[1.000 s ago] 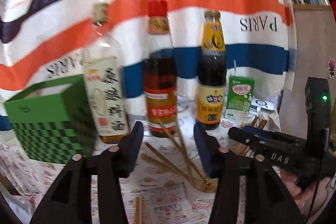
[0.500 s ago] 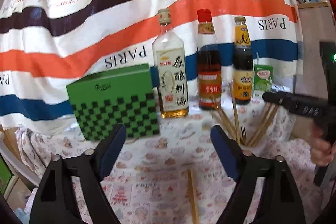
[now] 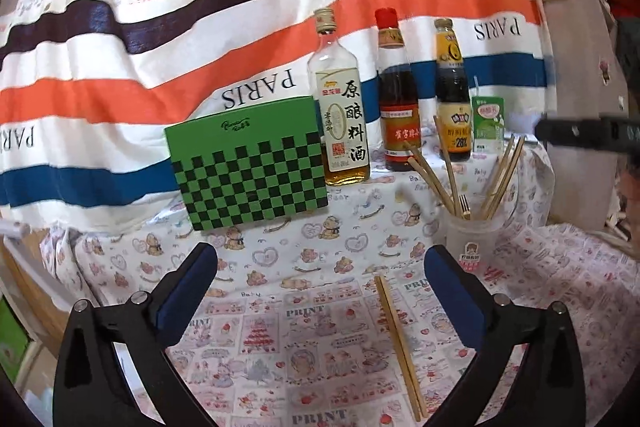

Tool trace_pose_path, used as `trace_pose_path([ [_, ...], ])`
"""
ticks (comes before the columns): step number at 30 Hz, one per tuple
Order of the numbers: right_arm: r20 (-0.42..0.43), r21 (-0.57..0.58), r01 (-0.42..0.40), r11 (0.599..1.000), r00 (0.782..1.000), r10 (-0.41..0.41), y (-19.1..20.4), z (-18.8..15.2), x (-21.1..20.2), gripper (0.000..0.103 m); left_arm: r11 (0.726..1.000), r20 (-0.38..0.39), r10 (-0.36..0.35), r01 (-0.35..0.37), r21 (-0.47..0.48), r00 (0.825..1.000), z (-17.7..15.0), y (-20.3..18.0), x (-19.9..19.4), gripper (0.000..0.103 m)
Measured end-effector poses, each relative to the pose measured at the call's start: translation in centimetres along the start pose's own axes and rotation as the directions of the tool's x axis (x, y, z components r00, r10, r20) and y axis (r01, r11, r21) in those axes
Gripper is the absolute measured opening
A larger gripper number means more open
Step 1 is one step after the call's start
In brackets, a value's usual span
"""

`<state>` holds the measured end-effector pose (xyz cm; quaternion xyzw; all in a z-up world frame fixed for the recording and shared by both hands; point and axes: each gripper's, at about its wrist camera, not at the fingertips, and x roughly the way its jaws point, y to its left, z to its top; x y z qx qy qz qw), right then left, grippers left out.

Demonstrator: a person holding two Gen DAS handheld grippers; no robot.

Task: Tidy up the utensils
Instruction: 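Move both open tools back down over the last two wooden chopsticks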

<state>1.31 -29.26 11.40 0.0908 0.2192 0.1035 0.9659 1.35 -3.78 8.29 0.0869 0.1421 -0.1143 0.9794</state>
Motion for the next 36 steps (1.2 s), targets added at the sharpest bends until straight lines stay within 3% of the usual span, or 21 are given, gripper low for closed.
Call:
trace_pose_path([
  [6, -0.005, 0.027, 0.005, 1.000, 1.000, -0.005, -0.1, -1.9, -0.4, 0.071, 0.996, 0.076, 0.059, -0.053, -0.075, 0.995, -0.3, 0.0, -0.9, 0.103],
  [15, -0.081, 0.066, 0.031, 0.997, 0.996, -0.026, -1.2, -4.8, 2.5, 0.071, 0.984, 0.090, 0.012, 0.005, -0.179, 0.996, -2.8, 0.1, -2.0, 0.103],
  [19, -0.131, 0.066, 0.051, 0.997, 0.990, -0.042, -1.9, -5.9, 3.5, 0.071, 0.976, 0.036, 0.053, -0.044, -0.215, 0.998, -4.6, 0.5, -0.3, 0.103],
  [24, -0.193, 0.059, 0.029, 0.998, 0.981, -0.018, -1.8, -6.8, 4.6, 0.074, 0.978, -0.029, 0.053, -0.057, -0.200, 0.998, -5.6, 0.4, 1.0, 0.103],
  [30, -0.226, 0.049, 0.050, 0.998, 0.974, -0.037, -1.3, -7.7, 5.4, 0.076, 0.976, -0.120, 0.065, -0.088, -0.200, 0.991, -7.1, 0.8, 2.4, 0.103],
  [32, -0.253, 0.061, 0.036, 0.997, 0.967, -0.020, -1.3, -8.0, 5.8, 0.076, 0.965, -0.125, 0.082, -0.110, -0.238, 0.989, -7.3, 1.3, 2.5, 0.103],
  [36, -0.289, 0.059, 0.048, 0.997, 0.957, -0.029, -1.3, -8.5, 6.7, 0.079, 0.954, -0.182, 0.032, -0.085, -0.289, 0.983, -8.0, 1.9, 3.6, 0.103],
])
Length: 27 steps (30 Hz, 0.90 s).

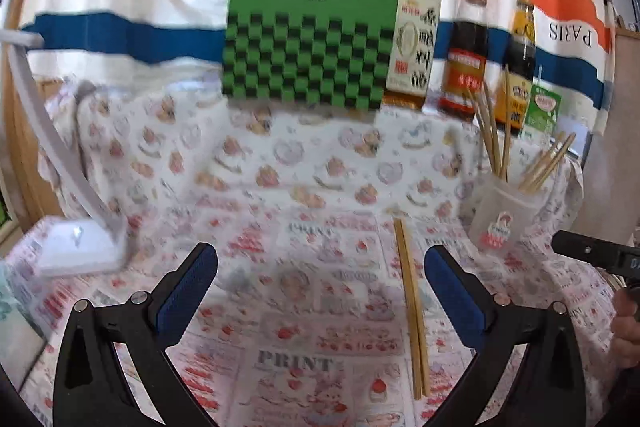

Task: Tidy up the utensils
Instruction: 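Move both open tools back down over the last two wooden chopsticks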

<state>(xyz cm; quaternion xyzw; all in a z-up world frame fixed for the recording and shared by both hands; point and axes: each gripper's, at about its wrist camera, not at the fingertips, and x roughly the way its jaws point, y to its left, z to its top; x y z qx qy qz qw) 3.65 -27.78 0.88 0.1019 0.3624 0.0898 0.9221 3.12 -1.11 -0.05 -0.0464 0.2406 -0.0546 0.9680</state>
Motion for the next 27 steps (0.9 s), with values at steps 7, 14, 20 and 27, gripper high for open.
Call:
trace_pose_path([
  [7, -0.060, 0.009, 0.048, 0.999, 0.997, -0.048, -0.4, -0.4, 1.3, 0.079, 0.995, -0.204, -0.097, 0.100, 0.006, 0.974, -0.9, -0.9, 2.7, 0.085],
  [14, -0.063, -0.019, 0.089, 0.996, 0.994, -0.090, -0.2, -0.6, 1.4, 0.079, 0.979, -0.370, -0.179, 0.201, 0.022, 0.912, -2.6, -3.3, 4.5, 0.044],
  [20, -0.072, -0.031, 0.102, 0.994, 0.992, -0.104, 0.0, -0.6, 1.5, 0.079, 0.977, -0.424, -0.176, 0.210, 0.035, 0.889, -3.4, -4.6, 5.1, 0.034],
  [27, -0.085, -0.036, 0.110, 0.993, 0.990, -0.113, 0.0, -0.5, 1.8, 0.079, 0.975, -0.446, -0.175, 0.219, 0.047, 0.878, -3.4, -4.9, 5.3, 0.031],
])
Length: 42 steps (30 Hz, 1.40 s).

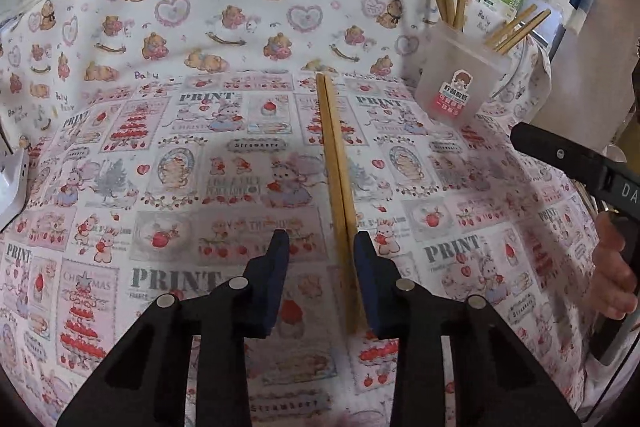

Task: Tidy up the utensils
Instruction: 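Move both open tools back down over the last two wooden chopsticks, then close the left tool on one wooden chopstick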

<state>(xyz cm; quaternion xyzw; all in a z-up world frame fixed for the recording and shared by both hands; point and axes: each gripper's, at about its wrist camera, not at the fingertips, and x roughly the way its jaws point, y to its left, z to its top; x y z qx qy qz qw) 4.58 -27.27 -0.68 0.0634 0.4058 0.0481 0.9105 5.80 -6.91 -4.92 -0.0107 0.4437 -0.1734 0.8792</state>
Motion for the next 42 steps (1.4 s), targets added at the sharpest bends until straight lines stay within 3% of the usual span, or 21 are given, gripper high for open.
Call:
trace_pose_path([
  [14, -0.010, -0.022, 0.006, 1.000, 1.000, -0.007, 0.3, -0.1, 0.2, 0.079, 0.996, -0.004, 0.080, -0.080, 0.050, 0.997, 0.0, -0.5, 0.1, 0.033],
  [27, -0.010, -0.028, 0.013, 1.000, 1.000, -0.014, 0.4, -0.1, 0.1, 0.080, 0.994, -0.015, 0.047, -0.046, 0.096, 0.999, -0.3, -1.5, 0.2, 0.034],
  [29, -0.010, -0.025, 0.017, 1.000, 1.000, -0.017, 0.3, -0.1, 0.2, 0.080, 0.993, -0.014, 0.065, -0.063, 0.100, 0.998, -0.3, -1.6, 0.2, 0.029],
  [30, -0.010, -0.024, 0.019, 1.000, 1.000, -0.019, 0.2, -0.1, 0.2, 0.080, 0.993, -0.012, 0.077, -0.075, 0.096, 0.997, -0.3, -1.5, 0.2, 0.025],
  [32, -0.012, -0.022, 0.023, 0.999, 1.000, -0.024, 0.1, -0.1, 0.3, 0.080, 0.993, -0.008, 0.101, -0.100, 0.063, 0.995, -0.3, -0.9, 0.2, 0.005],
  [38, -0.010, -0.026, 0.032, 0.999, 0.999, -0.032, 0.2, -0.1, 0.2, 0.080, 0.989, 0.010, 0.100, -0.098, -0.112, 0.995, 0.1, 2.4, 0.0, 0.005],
  [42, -0.006, -0.031, 0.038, 0.999, 0.999, -0.038, 0.3, -0.1, 0.1, 0.080, 0.979, 0.032, 0.122, -0.115, -0.167, 0.992, 0.0, 3.7, -0.5, 0.005],
])
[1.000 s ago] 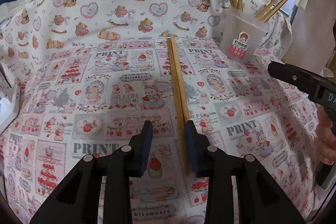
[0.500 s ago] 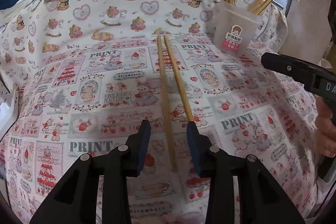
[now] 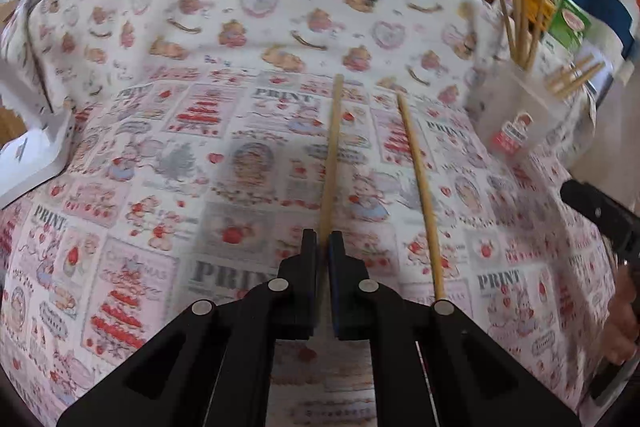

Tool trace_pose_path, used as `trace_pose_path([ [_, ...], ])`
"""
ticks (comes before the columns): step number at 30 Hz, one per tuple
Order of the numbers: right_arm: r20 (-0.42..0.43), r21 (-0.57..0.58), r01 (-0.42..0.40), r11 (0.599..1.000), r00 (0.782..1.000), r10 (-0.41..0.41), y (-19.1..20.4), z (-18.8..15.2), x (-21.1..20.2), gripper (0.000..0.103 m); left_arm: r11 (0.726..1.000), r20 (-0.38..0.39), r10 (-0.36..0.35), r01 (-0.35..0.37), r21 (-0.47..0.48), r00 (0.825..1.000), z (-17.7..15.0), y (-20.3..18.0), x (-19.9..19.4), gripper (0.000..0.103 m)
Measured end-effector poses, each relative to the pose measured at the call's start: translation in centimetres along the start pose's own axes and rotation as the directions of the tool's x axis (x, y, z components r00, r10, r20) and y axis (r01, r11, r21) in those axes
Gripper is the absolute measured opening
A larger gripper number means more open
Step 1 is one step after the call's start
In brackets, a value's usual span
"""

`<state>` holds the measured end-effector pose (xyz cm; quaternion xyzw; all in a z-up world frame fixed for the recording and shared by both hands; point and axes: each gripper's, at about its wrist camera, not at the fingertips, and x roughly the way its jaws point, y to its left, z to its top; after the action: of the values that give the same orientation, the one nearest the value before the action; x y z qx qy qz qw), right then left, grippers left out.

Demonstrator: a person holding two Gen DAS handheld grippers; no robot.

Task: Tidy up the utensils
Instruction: 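Close the left tool on one wooden chopstick, then grasp the other chopstick with the right tool while the left tool holds its chopstick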

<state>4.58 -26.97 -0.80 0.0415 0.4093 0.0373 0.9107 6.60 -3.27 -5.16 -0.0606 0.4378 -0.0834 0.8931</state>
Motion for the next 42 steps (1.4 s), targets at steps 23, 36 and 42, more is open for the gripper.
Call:
trace_pose_path([
  [23, -0.041, -0.036, -0.047, 0.998, 0.998, 0.046, 1.1, -0.7, 0.5, 0.080, 0.988, 0.326, -0.132, 0.151, -0.033, 0.936, 0.6, 1.4, -6.6, 0.004],
  [36, -0.203, -0.146, -0.237, 0.960, 0.957, 0.206, 6.2, -0.9, 2.2, 0.074, 0.981, 0.404, -0.113, 0.166, -0.099, 0.908, 0.6, 3.2, -7.4, 0.004],
  [42, -0.272, -0.242, -0.186, 0.952, 0.955, 0.118, 10.6, -0.9, 4.6, 0.074, 0.986, 0.391, -0.087, 0.137, -0.101, 0.916, 0.5, 3.3, -6.9, 0.004],
])
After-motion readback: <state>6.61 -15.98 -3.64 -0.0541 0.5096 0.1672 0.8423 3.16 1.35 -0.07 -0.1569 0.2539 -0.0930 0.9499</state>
